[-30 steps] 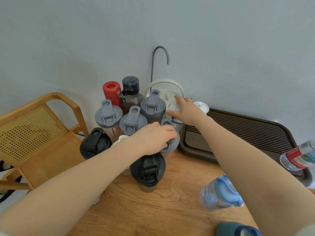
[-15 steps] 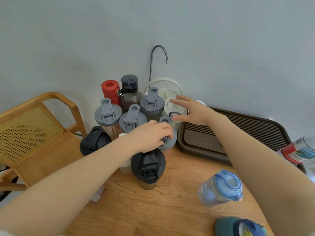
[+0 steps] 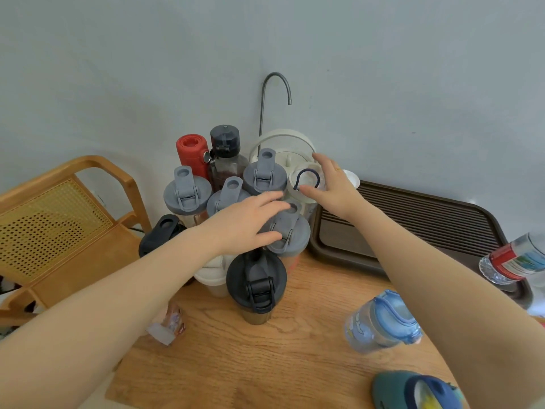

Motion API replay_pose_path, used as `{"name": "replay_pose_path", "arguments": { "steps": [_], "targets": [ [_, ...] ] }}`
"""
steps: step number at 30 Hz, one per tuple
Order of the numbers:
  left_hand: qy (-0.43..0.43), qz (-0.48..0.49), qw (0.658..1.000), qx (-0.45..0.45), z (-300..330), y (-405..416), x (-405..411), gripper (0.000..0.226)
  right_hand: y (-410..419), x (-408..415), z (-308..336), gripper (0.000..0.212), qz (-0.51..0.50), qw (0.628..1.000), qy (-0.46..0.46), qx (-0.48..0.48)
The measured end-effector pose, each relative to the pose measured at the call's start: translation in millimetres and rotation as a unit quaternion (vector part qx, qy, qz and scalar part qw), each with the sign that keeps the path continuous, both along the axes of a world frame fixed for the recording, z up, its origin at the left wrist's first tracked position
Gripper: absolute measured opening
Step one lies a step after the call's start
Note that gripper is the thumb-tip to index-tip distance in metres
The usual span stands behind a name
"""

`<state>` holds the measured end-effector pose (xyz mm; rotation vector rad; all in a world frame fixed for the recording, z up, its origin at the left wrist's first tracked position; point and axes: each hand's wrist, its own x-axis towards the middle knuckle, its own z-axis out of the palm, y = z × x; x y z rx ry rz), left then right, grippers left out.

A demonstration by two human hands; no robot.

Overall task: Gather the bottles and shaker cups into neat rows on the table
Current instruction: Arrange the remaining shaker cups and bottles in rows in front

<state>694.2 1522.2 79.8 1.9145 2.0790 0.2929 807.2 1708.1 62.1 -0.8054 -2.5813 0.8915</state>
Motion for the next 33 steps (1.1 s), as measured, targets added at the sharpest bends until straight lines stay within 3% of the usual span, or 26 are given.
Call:
{"name": "replay_pose_path", "arguments": {
  "steps": [4,6,10,13,22,25,28,31,33],
  "targets": [
    [0.025,0.043,0.999,-0.021,6.0,-34.3,2.5,0.060,-29.9,19.8,9.3,0.048,0.004,0.970,0.109,0.215],
    [0.057,0.055,0.995,-0.059,4.1,-48.4,10.7,0.074,-49.3,27.0,8.2,0.039,0.044,0.955,0.133,0.262],
    [0.100,0.053,0.989,-0.090,-9.3,-55.6,29.0,0.104,-69.6,25.5,-8.5,0.060,0.150,0.958,-0.122,0.214],
    [0.083,0.041,0.992,-0.089,-16.3,-52.5,31.6,0.106,-77.5,18.1,-12.5,0.071,0.144,0.954,-0.204,0.166],
    [0.072,-0.101,0.990,-0.072,-13.9,-43.6,12.1,0.094,-79.0,22.0,-5.1,0.064,0.140,0.955,-0.203,0.167],
    [0.078,-0.129,0.987,-0.046,-11.3,-51.0,7.0,0.090,-89.0,30.6,6.5,0.067,0.070,0.982,-0.105,0.143],
    [0.026,-0.114,0.993,0.014,-6.6,-71.3,-1.6,0.074,-110.7,49.0,28.4,0.055,-0.002,0.995,-0.005,0.102],
    [0.001,-0.123,0.988,0.092,-6.2,-89.0,-8.7,0.051,-130.1,86.1,35.9,0.044,-0.037,0.993,-0.045,0.101],
    [0.005,-0.156,0.982,0.110,-7.9,-94.1,-3.1,0.044,-139.8,121.5,30.4,0.039,-0.112,0.988,-0.059,0.089]
  ]
}}
